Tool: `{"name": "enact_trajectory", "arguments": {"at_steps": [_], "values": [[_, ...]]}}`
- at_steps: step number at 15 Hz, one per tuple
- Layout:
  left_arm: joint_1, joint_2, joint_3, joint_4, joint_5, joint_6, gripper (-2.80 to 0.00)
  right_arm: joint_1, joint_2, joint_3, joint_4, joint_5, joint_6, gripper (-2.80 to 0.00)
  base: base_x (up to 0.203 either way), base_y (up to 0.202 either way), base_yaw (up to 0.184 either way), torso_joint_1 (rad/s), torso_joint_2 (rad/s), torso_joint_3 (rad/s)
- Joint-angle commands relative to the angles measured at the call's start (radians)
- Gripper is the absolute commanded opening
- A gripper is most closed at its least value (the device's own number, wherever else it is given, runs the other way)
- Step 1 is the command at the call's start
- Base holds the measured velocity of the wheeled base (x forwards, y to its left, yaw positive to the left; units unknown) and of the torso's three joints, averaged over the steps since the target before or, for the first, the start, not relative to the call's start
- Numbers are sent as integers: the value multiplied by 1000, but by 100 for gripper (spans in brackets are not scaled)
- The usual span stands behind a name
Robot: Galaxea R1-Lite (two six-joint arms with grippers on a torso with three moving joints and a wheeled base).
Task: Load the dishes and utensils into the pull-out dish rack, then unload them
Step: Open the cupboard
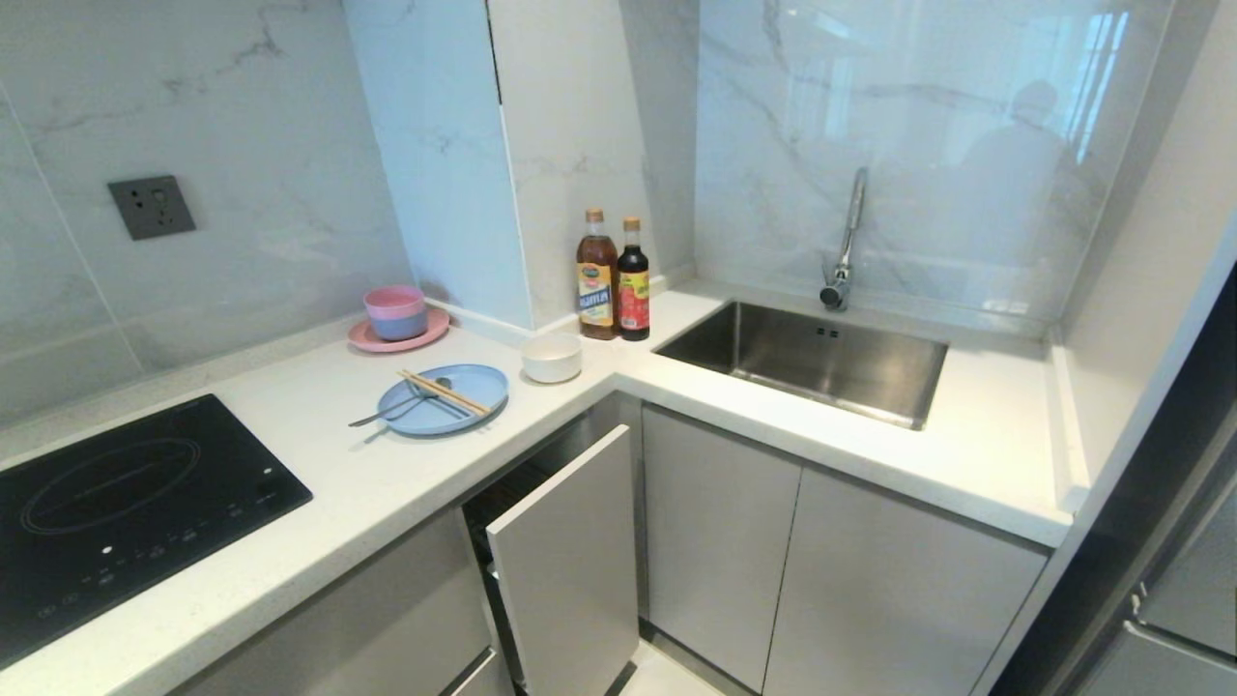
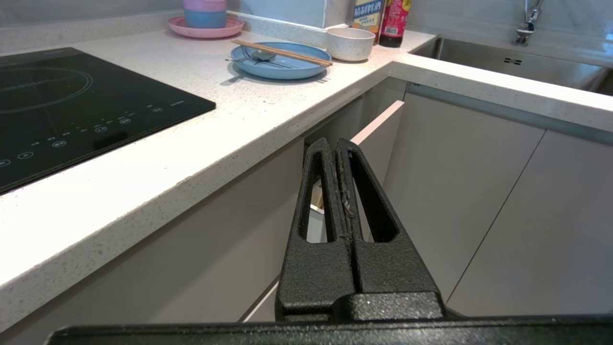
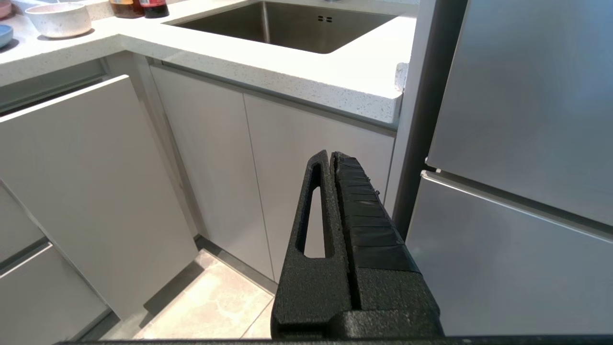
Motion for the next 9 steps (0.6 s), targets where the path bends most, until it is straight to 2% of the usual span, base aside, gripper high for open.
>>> {"name": "enact_trajectory", "arguments": {"at_steps": [1, 9], "values": [[0, 0, 21, -1, 2, -1, -280, 0, 2, 0, 0, -1, 7, -280, 0, 0, 0, 0, 0, 0], [0, 0, 21, -1, 0, -1, -280, 2, 2, 2, 0, -1, 7, -280, 0, 0, 0, 0, 0, 0]]}}
